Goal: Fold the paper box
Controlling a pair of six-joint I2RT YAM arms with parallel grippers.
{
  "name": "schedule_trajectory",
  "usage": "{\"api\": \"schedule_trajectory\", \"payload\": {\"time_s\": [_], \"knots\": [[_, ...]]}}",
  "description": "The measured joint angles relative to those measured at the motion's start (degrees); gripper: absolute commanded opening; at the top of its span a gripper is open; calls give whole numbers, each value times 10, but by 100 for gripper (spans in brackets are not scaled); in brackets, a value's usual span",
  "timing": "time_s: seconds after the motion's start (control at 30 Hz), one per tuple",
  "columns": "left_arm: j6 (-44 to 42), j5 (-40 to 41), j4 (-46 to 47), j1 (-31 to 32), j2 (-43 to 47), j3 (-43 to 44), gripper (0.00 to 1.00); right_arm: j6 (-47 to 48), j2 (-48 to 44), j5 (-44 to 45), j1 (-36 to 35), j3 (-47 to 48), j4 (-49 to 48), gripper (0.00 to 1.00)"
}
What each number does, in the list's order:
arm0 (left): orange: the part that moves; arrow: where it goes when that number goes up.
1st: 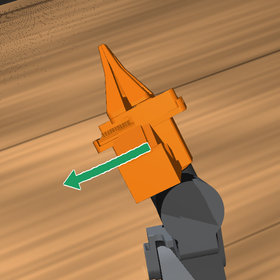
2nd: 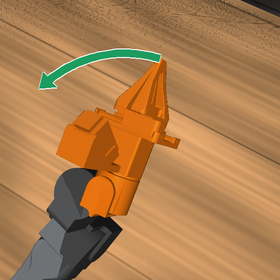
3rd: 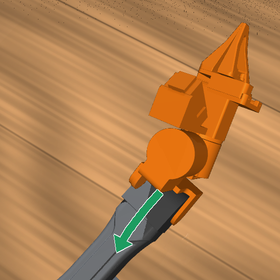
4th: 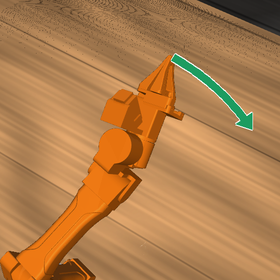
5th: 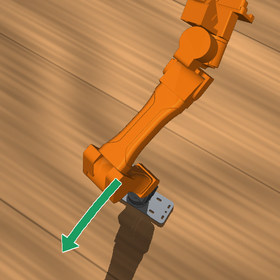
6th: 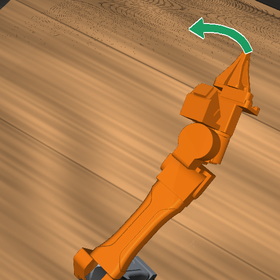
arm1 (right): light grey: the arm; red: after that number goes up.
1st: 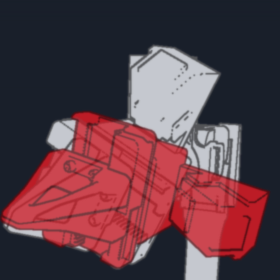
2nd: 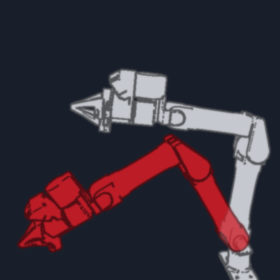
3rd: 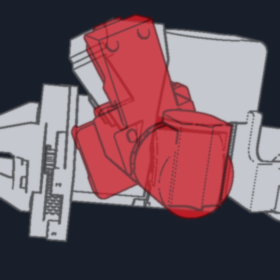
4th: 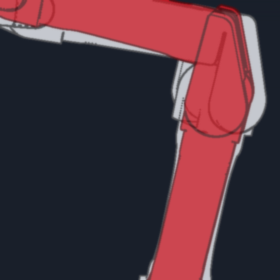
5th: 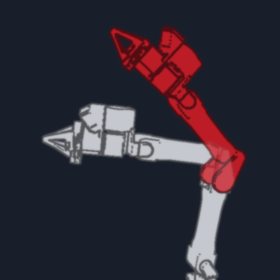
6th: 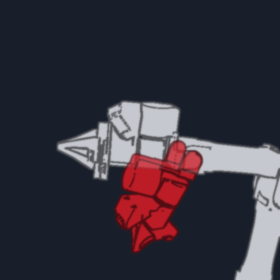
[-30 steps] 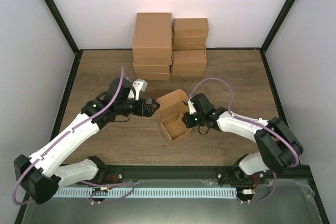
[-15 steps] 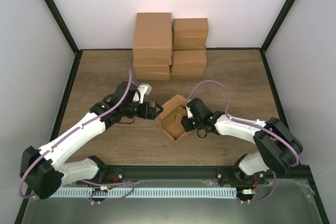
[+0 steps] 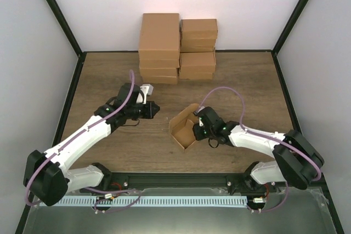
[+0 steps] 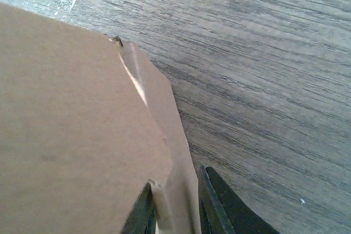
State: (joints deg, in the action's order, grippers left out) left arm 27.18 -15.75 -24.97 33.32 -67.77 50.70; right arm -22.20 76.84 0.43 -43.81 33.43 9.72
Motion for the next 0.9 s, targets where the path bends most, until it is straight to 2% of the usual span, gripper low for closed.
{"api": "schedule_trajectory", "payload": {"time_s": [0.17,0.2,0.37,0.43,0.5,0.57,0.6,0.73,0.9], "knots": [[1,-3,0,-16,0,-4,4,-7,-26,10,0,-10,0,25],[1,-4,0,-18,0,-5,8,-9,-31,11,0,-12,-3,25],[1,-41,7,-22,0,-7,50,-13,-45,11,0,-17,-15,26],[0,-66,19,-22,1,-7,59,-15,-45,11,0,-17,-17,31],[-6,-84,25,-22,7,-7,73,-16,-45,11,0,-17,-18,39],[-11,-102,31,-22,16,-7,86,-16,-45,11,0,-17,-21,41],[-14,-112,35,-22,20,-7,89,-14,-47,10,0,-17,-23,41],[-25,-168,57,-21,23,-7,90,-12,-48,5,0,-17,-24,39],[-45,-209,60,-10,4,-5,75,-12,-38,-7,0,-17,-26,39]]}}
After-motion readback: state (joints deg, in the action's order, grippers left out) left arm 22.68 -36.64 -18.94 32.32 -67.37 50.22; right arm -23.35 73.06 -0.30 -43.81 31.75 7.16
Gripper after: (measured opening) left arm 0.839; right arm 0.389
